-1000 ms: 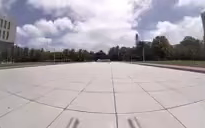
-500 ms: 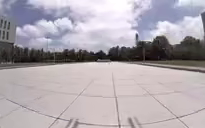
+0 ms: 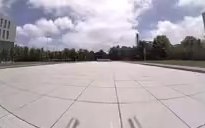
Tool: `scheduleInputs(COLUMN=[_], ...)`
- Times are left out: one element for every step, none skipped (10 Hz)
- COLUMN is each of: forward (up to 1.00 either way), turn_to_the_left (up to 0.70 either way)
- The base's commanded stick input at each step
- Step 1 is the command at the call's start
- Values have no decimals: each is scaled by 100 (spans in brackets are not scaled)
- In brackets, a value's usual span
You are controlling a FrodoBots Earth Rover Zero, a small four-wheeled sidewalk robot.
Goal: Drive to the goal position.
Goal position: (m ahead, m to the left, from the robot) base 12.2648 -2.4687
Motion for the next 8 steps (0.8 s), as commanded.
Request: scheduleInputs(forward=[50,50,50,50,50,50,50,50], turn_to_the_left=[0,0,0,0,0,0,0,0])
